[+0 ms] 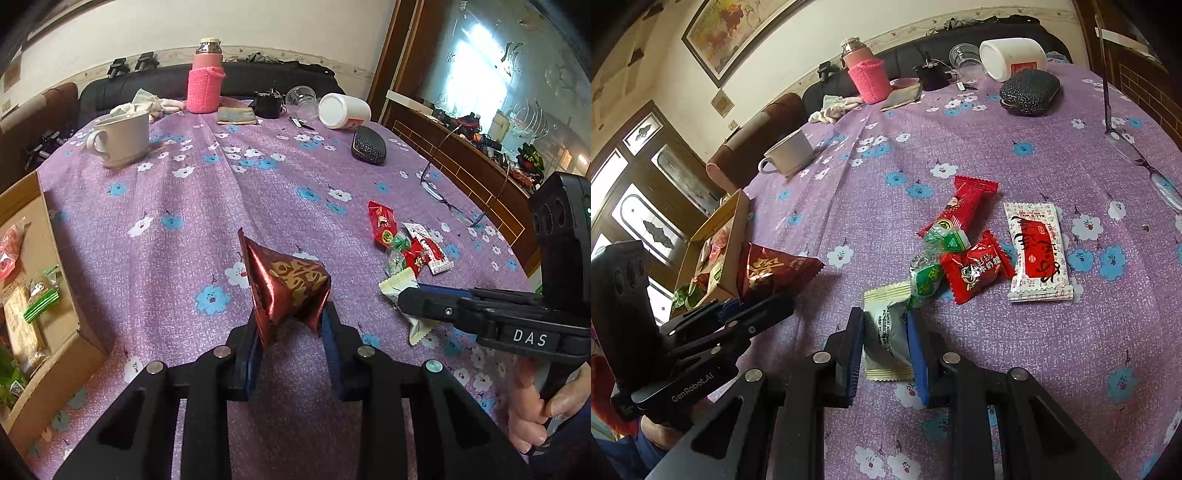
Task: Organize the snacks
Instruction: 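Carry the chip bag and cream packet with both grippers toward the box tray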
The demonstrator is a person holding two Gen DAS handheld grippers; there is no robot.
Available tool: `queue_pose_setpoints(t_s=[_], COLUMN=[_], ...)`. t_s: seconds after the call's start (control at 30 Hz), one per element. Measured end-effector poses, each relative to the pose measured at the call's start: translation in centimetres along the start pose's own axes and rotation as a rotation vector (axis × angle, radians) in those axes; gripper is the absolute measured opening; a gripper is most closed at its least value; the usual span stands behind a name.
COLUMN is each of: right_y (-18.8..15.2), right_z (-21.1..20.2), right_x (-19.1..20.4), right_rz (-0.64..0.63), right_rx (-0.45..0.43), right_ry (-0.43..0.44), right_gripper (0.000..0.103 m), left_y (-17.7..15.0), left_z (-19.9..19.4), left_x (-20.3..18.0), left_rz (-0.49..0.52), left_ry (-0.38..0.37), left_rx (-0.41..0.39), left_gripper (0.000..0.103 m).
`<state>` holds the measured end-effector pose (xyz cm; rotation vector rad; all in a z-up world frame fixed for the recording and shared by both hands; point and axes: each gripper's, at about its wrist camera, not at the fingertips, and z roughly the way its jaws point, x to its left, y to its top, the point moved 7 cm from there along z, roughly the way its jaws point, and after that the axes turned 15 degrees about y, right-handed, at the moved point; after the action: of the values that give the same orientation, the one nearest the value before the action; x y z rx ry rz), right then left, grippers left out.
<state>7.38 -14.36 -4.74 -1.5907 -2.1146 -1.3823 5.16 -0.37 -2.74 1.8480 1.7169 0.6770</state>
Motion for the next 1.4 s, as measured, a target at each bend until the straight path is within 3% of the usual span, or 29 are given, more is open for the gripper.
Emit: queue_pose_setpoints(t_s=[0.43,1.0,1.4], right_y=[-0.2,-0.3,0.1], right_z=[0.8,0.9,-0.1], right_x=[0.3,-0.1,0.4], right_rz=[-0.014,0.048,0.014], right_rx=[0.018,0.024,-0.020], right_ry=[0.038,0.109,0.076], right_gripper=[0.025,0.025,0.025], left_y=[0.5,0.5,1.0], left_z=[-0.5,-0.1,-1.4], left_x=[0.4,0.6,0.9], left_rz=[0.009,0.002,-0.014], left_ry=[0.049,0.054,0.056], left_rx=[-0.049,-0.040,-0.093], left_gripper=[0.028,0.028,0.028])
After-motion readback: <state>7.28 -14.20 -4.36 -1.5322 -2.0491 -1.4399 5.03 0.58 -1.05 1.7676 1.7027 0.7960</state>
